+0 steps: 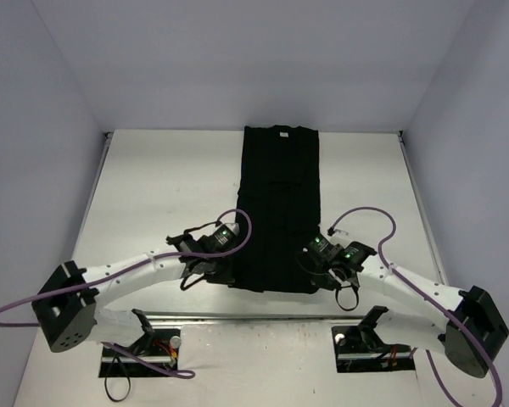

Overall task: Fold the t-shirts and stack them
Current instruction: Grab the bottom of the folded rectangular tshirt with both arms, then fold the folded rectangular tshirt in 1/3 of the way

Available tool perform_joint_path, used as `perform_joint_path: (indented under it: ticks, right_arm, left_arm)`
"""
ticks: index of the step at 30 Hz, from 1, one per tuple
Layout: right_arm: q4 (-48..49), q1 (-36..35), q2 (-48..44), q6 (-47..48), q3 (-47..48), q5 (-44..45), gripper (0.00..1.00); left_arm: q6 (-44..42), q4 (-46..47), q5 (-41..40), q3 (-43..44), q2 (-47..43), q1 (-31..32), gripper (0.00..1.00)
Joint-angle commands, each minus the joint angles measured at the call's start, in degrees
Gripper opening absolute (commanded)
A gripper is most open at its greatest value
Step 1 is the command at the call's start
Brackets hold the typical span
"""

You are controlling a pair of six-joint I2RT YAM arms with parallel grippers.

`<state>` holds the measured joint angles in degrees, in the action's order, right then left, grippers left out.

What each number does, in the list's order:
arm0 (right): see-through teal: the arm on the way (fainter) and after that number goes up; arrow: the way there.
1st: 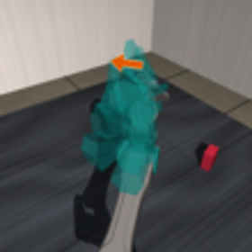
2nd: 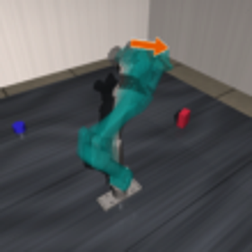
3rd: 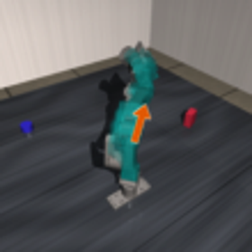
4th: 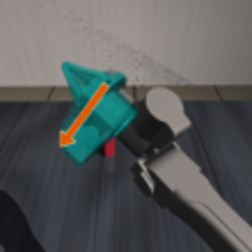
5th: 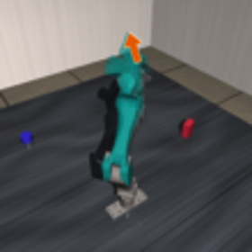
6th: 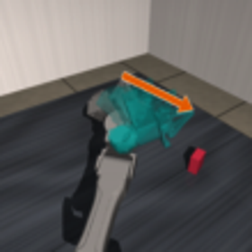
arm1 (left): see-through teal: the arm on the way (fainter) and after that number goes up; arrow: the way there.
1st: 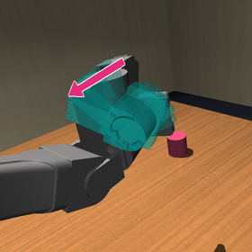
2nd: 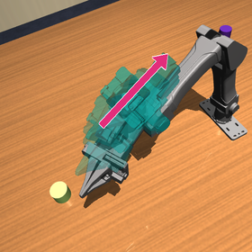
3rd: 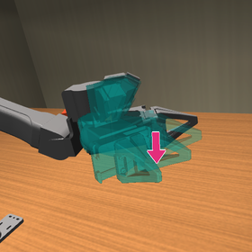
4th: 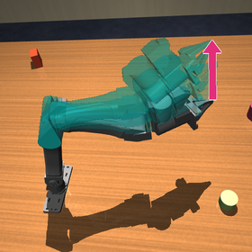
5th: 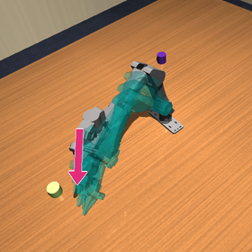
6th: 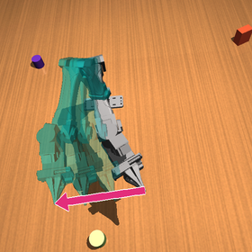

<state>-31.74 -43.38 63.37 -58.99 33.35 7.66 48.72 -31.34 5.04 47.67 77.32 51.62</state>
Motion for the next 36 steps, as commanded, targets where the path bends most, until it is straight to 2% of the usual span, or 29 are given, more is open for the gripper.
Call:
perform_joint_path:
  ticks: [1,9,15,19,26,32,36]
  right_arm:
    - [-8.53,-3.99,-3.71,-2.05,2.5,1.5,0.0]
    - [-13.27,-13.17,-5.25,-8.43,6.08,0.35,0.0]
    - [-15.52,-13.45,-2.06,-5.69,12.01,3.89,0.0]
    - [-15.79,-9.19,2.76,1.09,18.12,5.49,0.0]
    - [-15.58,7.2,11.28,20.35,30.83,7.33,0.0]
    - [-14.15,15.51,21.45,31.02,44.94,9.65,0.0]
    - [-11.94,18.16,28.48,34.47,49.45,8.42,0.0]
  left_arm:
    - [0.3,-7.46,1.01,0.91,-6.82,1.1,0.0]
    - [2.47,-14.08,2.78,-0.67,-14.45,1.91,0.0]
    - [2.53,-15.41,1.01,1.48,-15.99,0.94,0.0]
    - [-0.78,-15.26,1.18,5.51,-12.84,-2.65,0.0]
    - [-11.99,-13.05,2.64,19.5,-4.28,-16.06,0.0]
    - [-16.37,-7.95,4.45,31.77,10.11,-18.83,0.0]
    - [-18.58,-7.77,5.87,39.34,18.31,-19.89,0.0]
